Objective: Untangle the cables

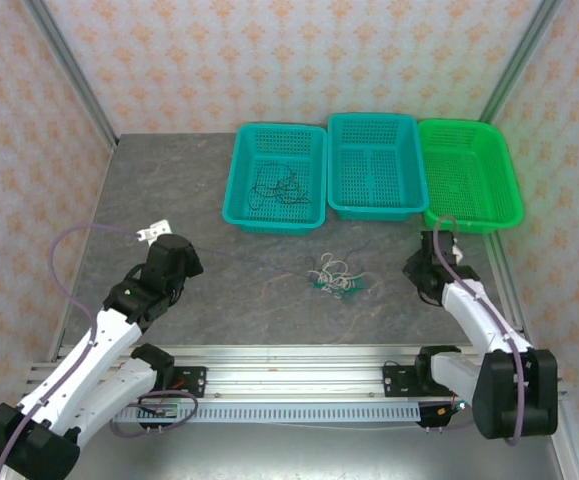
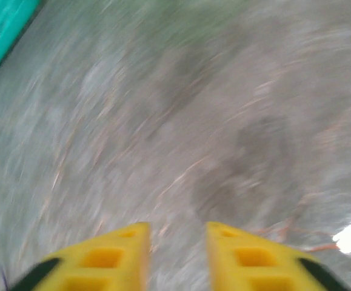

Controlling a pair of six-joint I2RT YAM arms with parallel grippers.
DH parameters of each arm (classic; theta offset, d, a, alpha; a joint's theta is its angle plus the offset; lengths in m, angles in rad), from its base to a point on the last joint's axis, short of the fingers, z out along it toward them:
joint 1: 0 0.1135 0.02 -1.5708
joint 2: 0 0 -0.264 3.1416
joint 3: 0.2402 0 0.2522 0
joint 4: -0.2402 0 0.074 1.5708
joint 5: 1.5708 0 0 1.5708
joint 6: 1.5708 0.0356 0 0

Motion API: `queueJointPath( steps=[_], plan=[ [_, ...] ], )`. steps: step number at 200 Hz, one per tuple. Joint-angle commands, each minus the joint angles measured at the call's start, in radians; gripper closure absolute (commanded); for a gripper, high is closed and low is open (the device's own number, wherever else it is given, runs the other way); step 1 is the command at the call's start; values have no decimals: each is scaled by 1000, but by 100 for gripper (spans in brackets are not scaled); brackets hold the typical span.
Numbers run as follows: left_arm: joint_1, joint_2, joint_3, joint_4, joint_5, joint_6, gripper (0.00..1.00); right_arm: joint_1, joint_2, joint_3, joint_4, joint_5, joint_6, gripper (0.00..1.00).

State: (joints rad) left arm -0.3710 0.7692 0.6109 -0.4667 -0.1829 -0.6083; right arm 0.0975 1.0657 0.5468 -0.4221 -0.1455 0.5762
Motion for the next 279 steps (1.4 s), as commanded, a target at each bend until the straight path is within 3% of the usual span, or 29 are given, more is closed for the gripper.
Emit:
queueJointPath(
  steps=[1, 33, 74, 119, 200, 216, 220, 231, 251, 279],
  plan=[
    [10, 33, -48, 116, 108, 10, 100, 145, 15, 85, -36, -16, -117, 57],
    [9, 84, -69, 77, 75, -17, 100, 371, 41, 180, -90, 155, -106, 54],
    [8, 96, -101, 102, 78, -39, 100, 558, 271, 327, -146, 157, -128, 45],
    [8, 95, -89, 98, 64, -24, 100, 583, 496, 387, -155, 80, -86, 38],
    [10, 79, -102, 94, 42, -25, 100, 625, 740, 462, -176, 46, -75, 32],
    [9, 72, -102, 92, 38, -21, 100, 643, 785, 455, -156, 5, -60, 24],
    [9, 71, -102, 92, 37, -21, 100, 650, 793, 452, -152, -5, -60, 17],
    [9, 71, -100, 91, 35, -18, 100, 660, 822, 448, -147, -9, -53, 16],
    [9, 69, -99, 87, 31, -19, 100, 660, 842, 431, -145, 31, -25, 28],
    [10, 62, -97, 76, 21, -18, 100, 653, 801, 410, -123, 54, -4, 69]
  ],
)
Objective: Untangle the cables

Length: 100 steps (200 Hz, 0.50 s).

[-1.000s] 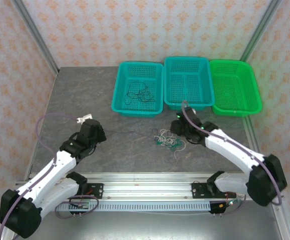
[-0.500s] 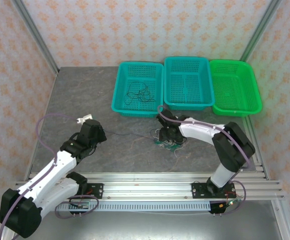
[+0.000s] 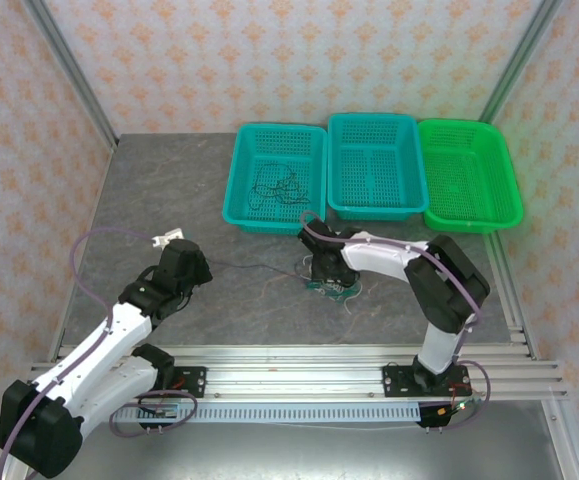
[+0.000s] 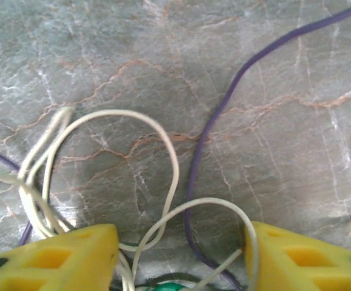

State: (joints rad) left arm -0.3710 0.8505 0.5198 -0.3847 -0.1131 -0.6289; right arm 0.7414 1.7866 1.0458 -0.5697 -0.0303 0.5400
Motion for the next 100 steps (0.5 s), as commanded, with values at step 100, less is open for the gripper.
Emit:
queueJointPath(
  steps=[100],
  plan=[
    [26, -52, 39, -221, -331, -139, 100, -418, -535, -384, 68, 141, 217, 100]
  ],
)
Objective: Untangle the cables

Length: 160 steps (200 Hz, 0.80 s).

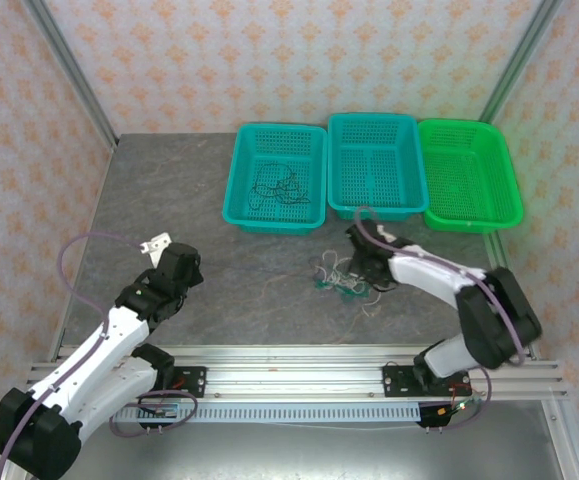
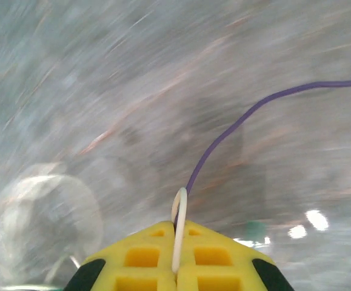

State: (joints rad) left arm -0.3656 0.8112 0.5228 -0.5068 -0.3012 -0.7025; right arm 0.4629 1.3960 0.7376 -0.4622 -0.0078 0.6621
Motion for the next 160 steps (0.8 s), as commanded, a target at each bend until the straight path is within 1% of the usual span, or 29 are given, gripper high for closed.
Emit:
queueJointPath(
  steps=[1, 17, 25, 32, 50, 69, 76, 101, 126, 136, 148, 153, 160],
  plan=[
    [20, -14, 37, -100, -144, -65, 100, -148, -147, -79, -39, 118, 97, 100],
    [25, -32, 37, -109, -161, -78, 100, -282, -229, -126, -35, 89, 113, 100],
    [28, -42, 34, -106, -161, -77, 100, -328, -258, -140, -20, 67, 104, 100],
    [28, -49, 31, -96, -154, -72, 100, -345, -266, -139, -28, 66, 99, 100],
    [30, -55, 31, -103, -161, -70, 100, -354, -269, -124, -62, 115, 89, 100],
    [32, -54, 37, -135, -186, -69, 100, -395, -296, -135, -64, 114, 94, 100],
    [36, -58, 39, -151, -196, -69, 100, -425, -315, -144, -64, 106, 102, 100],
    [64, -75, 38, -191, -219, -63, 100, -589, -410, -175, -64, 48, 126, 100],
    [119, -89, 37, -231, -220, -76, 100, -697, -496, -157, -108, 65, 114, 100],
    [142, -95, 36, -237, -208, -78, 100, -729, -522, -152, -105, 52, 95, 100],
    [154, -102, 20, -198, -161, -57, 100, -732, -530, -139, -100, 20, 63, 100],
    [155, -102, 10, -171, -129, -46, 100, -730, -526, -139, -89, -10, 45, 100],
    [155, -100, -5, -111, -62, -15, 100, -729, -518, -150, -45, -102, 6, 100]
  ],
)
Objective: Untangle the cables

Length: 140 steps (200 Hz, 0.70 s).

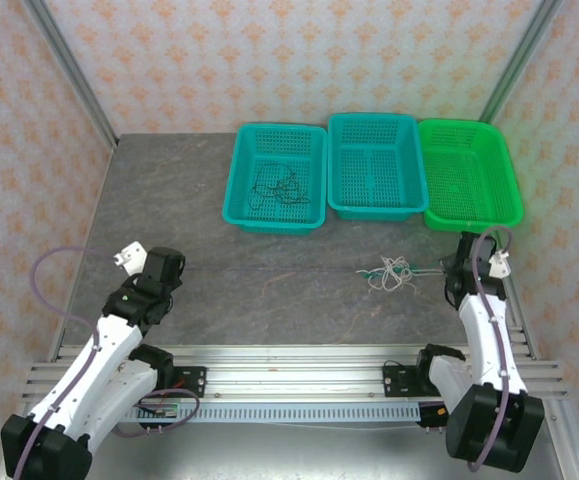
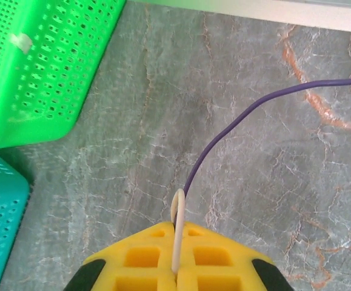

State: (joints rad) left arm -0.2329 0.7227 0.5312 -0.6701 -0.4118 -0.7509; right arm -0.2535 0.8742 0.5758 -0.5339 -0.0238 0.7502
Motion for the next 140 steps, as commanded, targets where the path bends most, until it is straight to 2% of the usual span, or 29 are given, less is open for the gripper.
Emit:
queueJointPath(
  steps=[1, 17, 25, 33, 52, 71, 89, 104, 128, 140],
  plan=[
    [22, -11, -15, 62, 65, 40, 100, -11, 7, 10, 34, -99, -88, 100],
    [19, 1, -74, 291, 350, 140, 100, 36, 55, 3, 87, -250, -146, 100],
    [0, 5, -98, 394, 469, 160, 91, 81, 83, 13, 90, -293, -179, 100],
    [-31, -1, -111, 457, 520, 172, 81, 130, 112, 26, 82, -311, -202, 100],
    [-124, -41, -110, 514, 508, 265, 54, 202, 153, 46, 70, -326, -232, 100],
    [-200, -95, -101, 558, 525, 380, 41, 224, 159, 59, 67, -320, -242, 100],
    [-301, -118, -94, 606, 529, 475, 34, 241, 161, 86, 53, -321, -262, 100],
    [-401, -80, -83, 656, 524, 550, 29, 258, 169, 114, 36, -324, -277, 100],
    [-581, 101, 10, 660, 482, 718, 28, 280, 181, 140, 25, -341, -290, 100],
    [-640, 229, 91, 629, 482, 795, 28, 285, 185, 145, 24, -368, -295, 100]
  ],
)
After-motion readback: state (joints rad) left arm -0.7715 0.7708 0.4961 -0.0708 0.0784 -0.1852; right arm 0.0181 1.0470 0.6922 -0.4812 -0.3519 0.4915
